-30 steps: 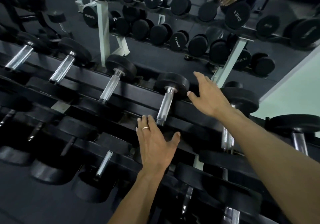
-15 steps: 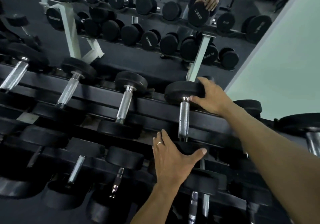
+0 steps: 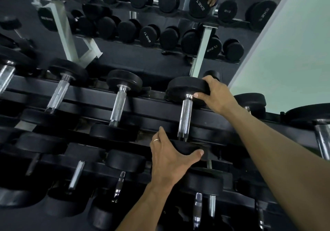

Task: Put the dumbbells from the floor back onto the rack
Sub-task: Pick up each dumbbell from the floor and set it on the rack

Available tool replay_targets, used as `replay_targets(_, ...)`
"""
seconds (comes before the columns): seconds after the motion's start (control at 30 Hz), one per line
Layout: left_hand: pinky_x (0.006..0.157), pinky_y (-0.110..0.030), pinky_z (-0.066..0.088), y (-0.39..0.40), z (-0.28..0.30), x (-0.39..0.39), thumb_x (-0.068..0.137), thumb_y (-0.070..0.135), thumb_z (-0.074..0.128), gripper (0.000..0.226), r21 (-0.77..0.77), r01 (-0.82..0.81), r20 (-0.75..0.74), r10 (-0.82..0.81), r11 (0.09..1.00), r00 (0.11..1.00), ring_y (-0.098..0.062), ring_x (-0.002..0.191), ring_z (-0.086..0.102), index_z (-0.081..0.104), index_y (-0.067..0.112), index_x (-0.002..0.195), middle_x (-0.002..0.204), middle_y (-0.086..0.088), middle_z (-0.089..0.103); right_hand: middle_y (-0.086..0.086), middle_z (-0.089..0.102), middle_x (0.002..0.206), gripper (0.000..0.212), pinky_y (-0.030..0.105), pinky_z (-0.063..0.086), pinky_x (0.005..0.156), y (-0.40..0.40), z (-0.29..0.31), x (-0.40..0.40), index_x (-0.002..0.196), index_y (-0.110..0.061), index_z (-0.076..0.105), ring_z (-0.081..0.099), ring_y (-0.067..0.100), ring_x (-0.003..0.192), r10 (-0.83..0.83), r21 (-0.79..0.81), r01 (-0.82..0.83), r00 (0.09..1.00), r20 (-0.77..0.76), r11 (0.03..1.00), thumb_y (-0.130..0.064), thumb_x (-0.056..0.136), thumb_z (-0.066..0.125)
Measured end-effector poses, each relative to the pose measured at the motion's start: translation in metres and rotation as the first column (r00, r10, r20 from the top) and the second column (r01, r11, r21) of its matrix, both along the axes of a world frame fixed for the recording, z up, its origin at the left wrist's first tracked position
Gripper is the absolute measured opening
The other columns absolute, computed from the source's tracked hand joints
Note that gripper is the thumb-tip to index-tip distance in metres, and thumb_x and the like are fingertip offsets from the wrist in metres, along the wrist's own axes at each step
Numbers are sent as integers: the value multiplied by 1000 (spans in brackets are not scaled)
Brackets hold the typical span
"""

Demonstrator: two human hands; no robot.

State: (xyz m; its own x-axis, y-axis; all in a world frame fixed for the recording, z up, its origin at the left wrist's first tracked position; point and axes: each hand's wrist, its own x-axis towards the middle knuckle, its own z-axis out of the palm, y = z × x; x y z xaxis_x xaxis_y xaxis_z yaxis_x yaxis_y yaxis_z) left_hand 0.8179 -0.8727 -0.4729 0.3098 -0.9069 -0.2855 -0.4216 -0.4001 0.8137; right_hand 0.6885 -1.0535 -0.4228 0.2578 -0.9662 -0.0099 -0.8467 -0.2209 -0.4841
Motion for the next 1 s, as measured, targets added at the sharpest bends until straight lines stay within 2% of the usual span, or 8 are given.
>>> replay_targets(0.23, 114, -29, 22, 0, -2, 5, 55, 65, 79, 135, 5, -7, 16, 7, 1000, 1000, -15, 148, 11, 0, 17, 154, 160, -2, 11, 6, 57, 113, 43, 31, 41, 80, 2, 0, 8, 124, -16, 48, 56, 23, 96, -5, -15, 5, 1000, -29, 1000, -34, 90, 67)
replay_targets(0.3, 114, -29, 22, 1, -1, 3, 56, 67, 78, 135, 6, -5, 48, 4, 1000, 999, -16, 148, 12, 0, 16, 154, 160, -2, 11, 9, 55, 120, 48, 34, 43, 85, 4, 1, 7, 131, -16, 44, 58, 29, 104, 9, 5, -9, 999, -50, 1000, -33, 92, 65)
replay_targets(0.4, 119, -39, 23, 4, 0, 1, 59, 71, 73, 132, 8, -5, 102, 5, 1000, 995, -20, 149, 9, -1, 17, 154, 161, -4, 9, 14, 48, 134, 65, 42, 44, 100, 11, 7, 5, 147, -19, 29, 55, 34, 117, 34, 40, -30, 996, -83, 999, -33, 93, 62)
replay_targets(0.5, 120, -44, 22, 17, 4, -4, 70, 70, 66, 121, -28, 6, 140, -2, 1000, 990, -22, 150, 4, -1, 14, 154, 162, -9, 5, 16, 42, 142, 73, 47, 43, 104, 25, 12, -1, 153, -19, 20, 51, 36, 122, 41, 49, -36, 993, -107, 998, -34, 93, 61)
replay_targets(0.67, 122, -44, 12, 46, 12, -17, 84, 64, 54, 104, -124, 38, 241, -7, 992, 971, -17, 150, -10, 4, 6, 154, 163, -10, 2, 15, 41, 145, 72, 47, 42, 105, 62, 22, -31, 152, -16, 25, 48, 36, 128, 59, 36, -54, 980, -191, 998, -37, 93, 59)
replay_targets(0.9, 122, -44, 13, 87, 26, -78, 92, 54, 50, 89, -266, 97, 219, -38, 959, 975, -17, 150, -11, 9, 5, 153, 163, -10, 3, 17, 35, 152, 70, 46, 38, 109, 125, 27, -97, 152, -13, 26, 42, 37, 135, 46, 38, -38, 970, -238, 999, -37, 95, 58)
replay_targets(1.0, 122, -43, 14, 96, 23, -111, 92, 53, 50, 87, -273, 146, 216, -88, 951, 972, -17, 150, -10, 10, 5, 153, 163, -10, 4, 17, 40, 148, 69, 45, 39, 107, 133, 27, -132, 151, -13, 28, 45, 36, 131, 33, 26, -28, 969, -245, 999, -37, 94, 58)
